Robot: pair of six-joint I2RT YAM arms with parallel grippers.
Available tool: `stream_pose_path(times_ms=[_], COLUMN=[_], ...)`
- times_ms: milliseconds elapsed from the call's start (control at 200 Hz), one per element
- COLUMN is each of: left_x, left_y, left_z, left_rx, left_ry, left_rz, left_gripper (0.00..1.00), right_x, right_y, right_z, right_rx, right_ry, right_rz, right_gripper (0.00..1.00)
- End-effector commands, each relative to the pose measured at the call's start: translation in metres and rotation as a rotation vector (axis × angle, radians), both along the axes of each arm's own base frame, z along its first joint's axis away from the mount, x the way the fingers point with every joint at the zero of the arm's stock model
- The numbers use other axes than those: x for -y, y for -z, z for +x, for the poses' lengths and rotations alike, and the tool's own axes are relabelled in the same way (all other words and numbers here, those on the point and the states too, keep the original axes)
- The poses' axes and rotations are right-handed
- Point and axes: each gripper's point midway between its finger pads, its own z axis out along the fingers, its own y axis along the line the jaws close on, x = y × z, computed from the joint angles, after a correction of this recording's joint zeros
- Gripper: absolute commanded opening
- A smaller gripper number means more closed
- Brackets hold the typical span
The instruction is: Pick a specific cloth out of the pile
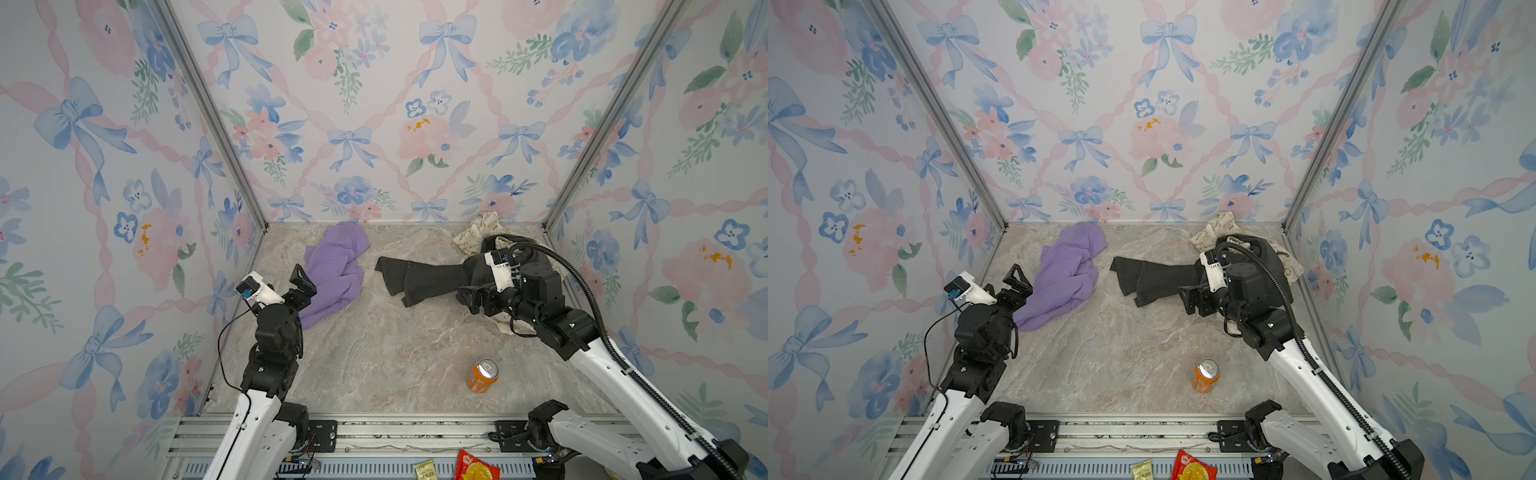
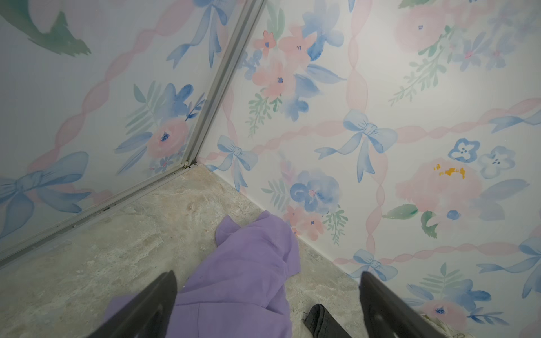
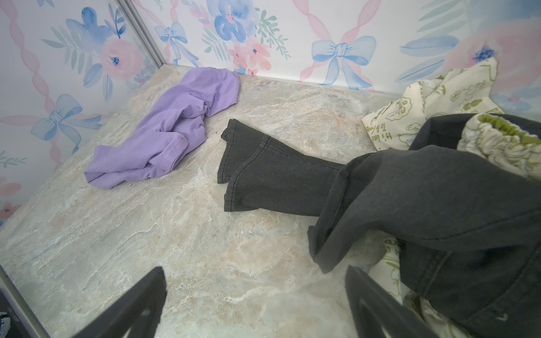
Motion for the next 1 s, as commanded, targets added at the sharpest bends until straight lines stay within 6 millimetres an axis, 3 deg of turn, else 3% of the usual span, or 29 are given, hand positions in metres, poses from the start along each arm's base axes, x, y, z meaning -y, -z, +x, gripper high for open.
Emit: stream_pose_path(times_ms=[0, 220, 545, 815, 995], left_x=[0.024, 0.026, 0.005, 0.005, 0.001], left_y=[0.020, 0.047, 0.061, 0.076, 0.085], left_z=[0.024, 0.042, 0.027, 0.026, 0.019], left_rx=[-0.060, -0.102, -0.065, -0.042, -0.003], left_ry=[0.124, 0.132, 0.029, 0.034, 0.003], left_rz=[0.009, 0.093, 0.305, 0.433, 0.511], left_gripper=[0.98, 0.98, 0.98, 0.98, 0.98], right_x=[-0.001, 0.007, 0.034, 0.089, 0.138], right_y=[-0.001, -0.002, -0.008, 0.004, 0.040], right_z=[-0.005, -0.003, 0.012, 0.016, 0.021], right_rx=[0.005, 0.028, 0.158, 0.223, 0.259], right_ry=[-0.009, 0.024, 0.184, 0.390, 0.587], right_rz=[-0.004, -0.029, -0.020, -0.019, -0.059], right_gripper=[0.97, 0.97, 0.97, 0.97, 0.97])
